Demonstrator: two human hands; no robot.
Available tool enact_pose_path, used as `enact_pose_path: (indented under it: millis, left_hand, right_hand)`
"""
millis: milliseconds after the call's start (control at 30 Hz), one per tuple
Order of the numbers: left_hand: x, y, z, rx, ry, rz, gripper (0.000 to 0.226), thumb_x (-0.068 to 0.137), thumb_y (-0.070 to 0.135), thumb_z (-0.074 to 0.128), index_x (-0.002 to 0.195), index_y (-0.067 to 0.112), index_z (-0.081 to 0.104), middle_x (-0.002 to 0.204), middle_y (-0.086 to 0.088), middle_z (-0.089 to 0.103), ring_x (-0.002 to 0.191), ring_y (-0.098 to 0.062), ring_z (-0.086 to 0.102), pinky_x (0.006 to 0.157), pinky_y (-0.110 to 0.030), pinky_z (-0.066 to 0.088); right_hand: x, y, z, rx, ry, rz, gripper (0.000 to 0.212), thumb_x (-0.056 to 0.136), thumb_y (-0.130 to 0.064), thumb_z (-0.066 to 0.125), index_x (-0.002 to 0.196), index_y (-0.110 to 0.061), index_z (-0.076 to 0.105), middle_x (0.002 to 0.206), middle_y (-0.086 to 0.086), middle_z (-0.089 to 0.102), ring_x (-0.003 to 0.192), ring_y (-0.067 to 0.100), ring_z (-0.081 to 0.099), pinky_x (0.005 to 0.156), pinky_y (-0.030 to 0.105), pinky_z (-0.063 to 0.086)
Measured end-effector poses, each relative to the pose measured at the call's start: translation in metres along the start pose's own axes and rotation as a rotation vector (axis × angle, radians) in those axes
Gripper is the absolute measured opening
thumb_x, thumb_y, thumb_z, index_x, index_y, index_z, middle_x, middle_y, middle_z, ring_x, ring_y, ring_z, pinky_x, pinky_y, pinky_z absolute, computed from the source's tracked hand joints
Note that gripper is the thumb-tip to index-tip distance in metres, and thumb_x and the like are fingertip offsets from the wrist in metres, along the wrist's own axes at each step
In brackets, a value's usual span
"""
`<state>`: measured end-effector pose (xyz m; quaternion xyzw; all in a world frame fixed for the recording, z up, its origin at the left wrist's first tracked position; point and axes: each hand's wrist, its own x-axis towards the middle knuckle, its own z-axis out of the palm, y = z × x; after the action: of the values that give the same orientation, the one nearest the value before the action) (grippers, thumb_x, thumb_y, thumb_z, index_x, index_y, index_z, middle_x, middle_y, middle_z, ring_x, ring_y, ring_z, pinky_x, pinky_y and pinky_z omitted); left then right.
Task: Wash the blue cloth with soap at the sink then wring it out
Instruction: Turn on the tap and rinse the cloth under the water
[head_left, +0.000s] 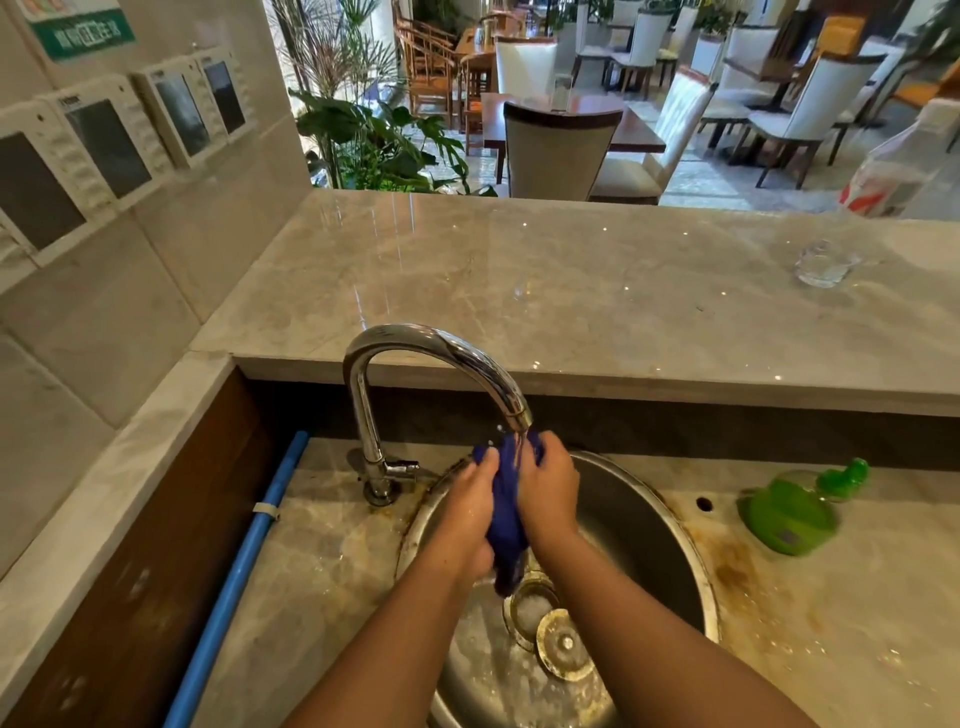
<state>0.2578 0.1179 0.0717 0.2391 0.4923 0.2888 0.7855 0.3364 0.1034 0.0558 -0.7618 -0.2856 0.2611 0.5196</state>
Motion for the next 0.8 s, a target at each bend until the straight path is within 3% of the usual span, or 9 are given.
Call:
enact_pose_path:
  millis: [100,167,300,433,467,567,700,800]
  left_hand:
    - [-0.003,0.009,-0.007,0.029,-0.126,0.044,0.031,0.098,0.026,0.06,0.129,0.02,0.061,0.124,-0.012,0.069,0.112,-0.032,0.067,0.087,-0.046,0.057]
    - [-0.002,0.016,-0.012,0.087,-0.109,0.129,0.03,0.099,0.021,0.059,0.129,0.018,0.06,0.125,-0.011,0.068,0.113,-0.032,0.067,0.091,-0.047,0.057]
    - [0.007,0.024,-0.017,0.264,0.13,0.271,0.022,0.102,0.028,0.054,0.115,0.012,0.064,0.108,-0.011,0.073,0.097,-0.026,0.07,0.081,-0.04,0.058]
    - [-0.002,0.024,0.0,0.174,0.159,0.131,0.036,0.104,0.037,0.048,0.088,0.01,0.066,0.078,-0.009,0.068,0.071,-0.021,0.065,0.058,-0.026,0.053]
    - [-0.006,0.023,0.002,0.127,0.127,0.085,0.04,0.103,0.04,0.048,0.085,0.01,0.067,0.076,-0.01,0.068,0.07,-0.022,0.066,0.06,-0.026,0.053]
    - [-0.011,0.012,-0.001,0.037,-0.05,0.053,0.043,0.1,0.049,0.051,0.106,0.014,0.073,0.099,-0.012,0.079,0.093,-0.026,0.075,0.082,-0.039,0.058]
    - [-0.012,0.013,-0.008,0.043,-0.174,0.113,0.023,0.1,0.028,0.057,0.118,0.017,0.066,0.102,-0.006,0.079,0.095,-0.024,0.076,0.08,-0.041,0.061]
    - [-0.008,0.02,-0.011,0.111,-0.09,0.219,0.02,0.1,0.024,0.058,0.12,0.021,0.062,0.112,-0.005,0.073,0.099,-0.024,0.072,0.078,-0.039,0.06]
  right_hand:
    - [0.008,0.007,-0.001,0.079,0.024,0.141,0.023,0.102,-0.033,0.052,0.102,-0.011,0.061,0.091,0.006,0.065,0.086,0.023,0.065,0.075,0.035,0.052]
    - [0.001,0.002,-0.004,0.104,0.074,0.128,0.023,0.102,-0.033,0.05,0.101,-0.012,0.059,0.088,0.006,0.064,0.081,0.021,0.064,0.074,0.036,0.052]
    - [-0.036,-0.023,-0.01,0.138,0.024,-0.127,0.017,0.102,-0.025,0.052,0.087,-0.018,0.057,0.072,-0.002,0.062,0.06,0.002,0.058,0.056,0.017,0.047]
    - [-0.047,-0.03,0.009,0.0,-0.009,-0.228,0.013,0.101,-0.029,0.055,0.092,-0.021,0.06,0.076,-0.008,0.064,0.069,0.001,0.062,0.062,0.015,0.048]
    - [-0.042,-0.027,0.011,-0.033,0.018,-0.23,0.015,0.101,-0.03,0.054,0.09,-0.021,0.059,0.075,-0.008,0.064,0.067,0.003,0.061,0.06,0.016,0.048]
    - [-0.019,-0.013,0.007,-0.003,0.061,-0.13,0.023,0.102,-0.027,0.05,0.08,-0.02,0.053,0.069,-0.003,0.06,0.057,0.004,0.054,0.052,0.019,0.044]
    - [0.002,0.002,-0.002,0.044,0.098,0.035,0.025,0.102,-0.028,0.05,0.081,-0.016,0.057,0.073,0.003,0.061,0.066,0.018,0.058,0.06,0.032,0.045]
    - [-0.006,-0.002,-0.015,0.137,0.105,0.048,0.022,0.103,-0.029,0.049,0.087,-0.018,0.058,0.078,0.004,0.063,0.067,0.017,0.06,0.063,0.032,0.048]
